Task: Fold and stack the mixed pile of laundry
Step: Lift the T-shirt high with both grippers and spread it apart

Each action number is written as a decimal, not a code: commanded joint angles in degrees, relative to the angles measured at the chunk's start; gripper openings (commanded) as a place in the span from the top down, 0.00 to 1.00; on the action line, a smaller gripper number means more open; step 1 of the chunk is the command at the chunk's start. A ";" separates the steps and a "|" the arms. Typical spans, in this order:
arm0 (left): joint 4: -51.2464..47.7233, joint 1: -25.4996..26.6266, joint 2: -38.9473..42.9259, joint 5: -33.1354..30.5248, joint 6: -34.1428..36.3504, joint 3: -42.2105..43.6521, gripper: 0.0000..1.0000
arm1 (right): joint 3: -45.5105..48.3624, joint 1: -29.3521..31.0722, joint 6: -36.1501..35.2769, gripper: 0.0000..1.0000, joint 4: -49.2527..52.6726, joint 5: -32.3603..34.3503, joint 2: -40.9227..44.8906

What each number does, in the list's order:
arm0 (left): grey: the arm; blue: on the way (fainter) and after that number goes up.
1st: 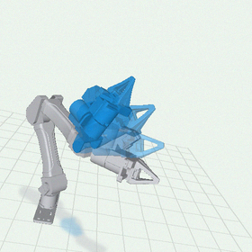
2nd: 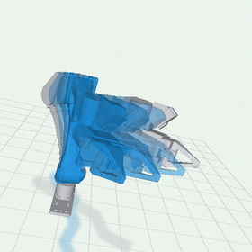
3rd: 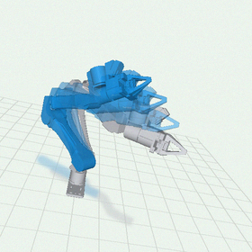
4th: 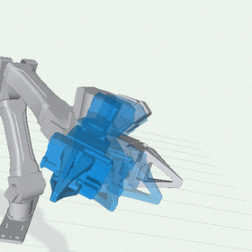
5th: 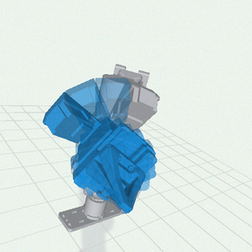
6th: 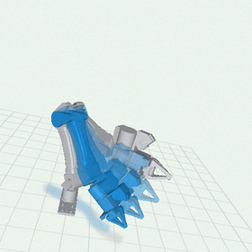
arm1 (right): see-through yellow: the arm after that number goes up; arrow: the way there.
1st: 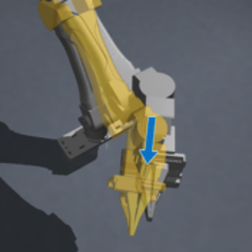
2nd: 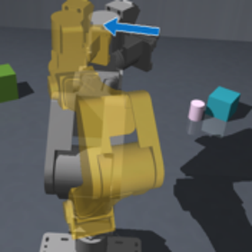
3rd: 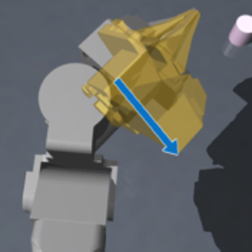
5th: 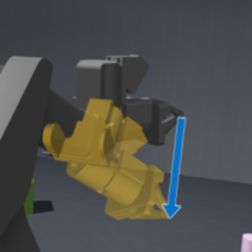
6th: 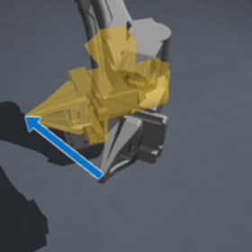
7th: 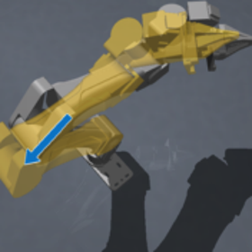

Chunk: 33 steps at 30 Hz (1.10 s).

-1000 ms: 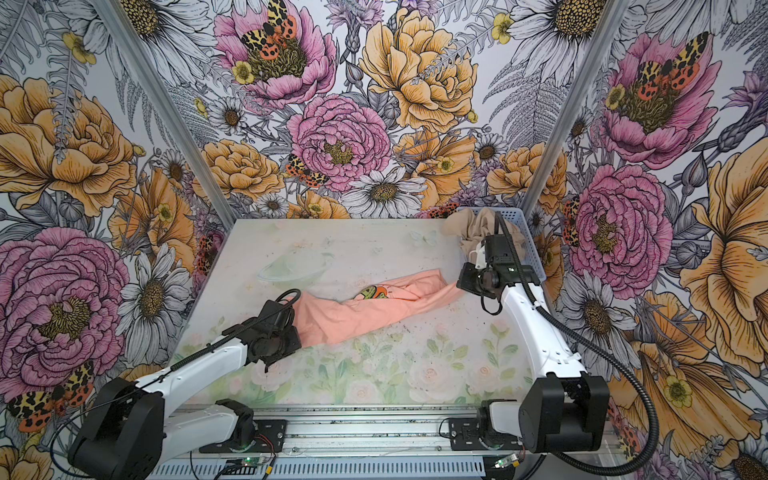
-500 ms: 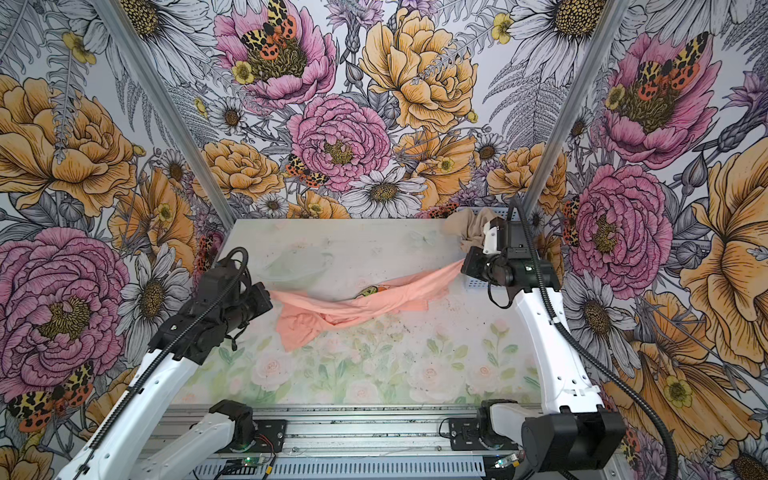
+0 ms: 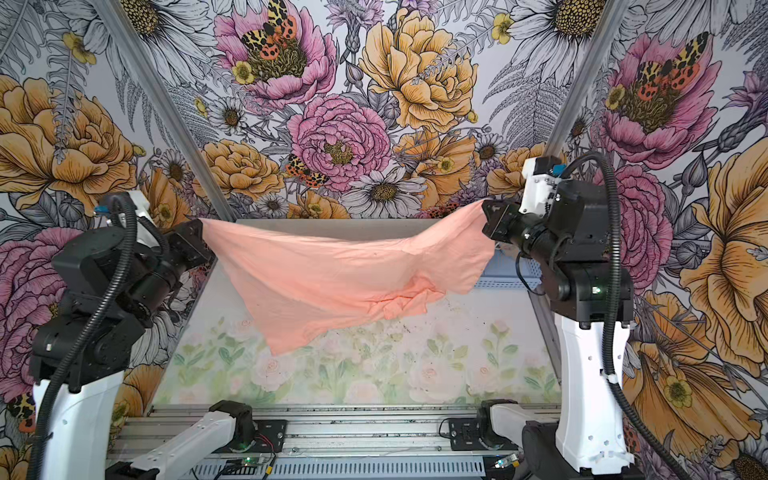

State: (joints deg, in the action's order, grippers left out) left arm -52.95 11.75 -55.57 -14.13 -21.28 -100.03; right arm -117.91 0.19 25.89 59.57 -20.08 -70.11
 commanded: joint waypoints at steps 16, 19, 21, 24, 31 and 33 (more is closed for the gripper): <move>15.94 -2.88 -17.56 -3.86 12.09 -22.38 1.00 | -39.94 -0.19 0.99 1.00 -20.02 3.35 -25.12; 20.28 -5.59 -20.20 -1.63 10.99 -20.46 1.00 | -40.03 -0.19 0.62 1.00 -24.88 3.70 -29.03; 23.35 -7.48 -22.02 -0.02 9.89 -19.26 1.00 | -40.03 -0.19 0.28 1.00 -28.42 4.12 -31.34; 27.97 -9.58 -25.20 1.51 9.10 -18.54 1.00 | -40.04 -0.25 -0.31 1.00 -33.84 4.68 -35.12; 36.59 -13.01 -34.44 5.25 8.98 -21.75 1.00 | -44.84 -0.21 -1.01 1.00 -44.94 4.69 -45.08; 37.13 -13.69 -38.19 6.23 8.97 -25.57 1.00 | -47.35 -0.33 -1.04 1.00 -48.38 4.26 -47.77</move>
State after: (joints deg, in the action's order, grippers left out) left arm -21.91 -0.32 -91.00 -9.85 -12.01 -121.23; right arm -161.16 0.21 25.63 21.80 -17.19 -116.38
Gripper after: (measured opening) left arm 0.045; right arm 0.050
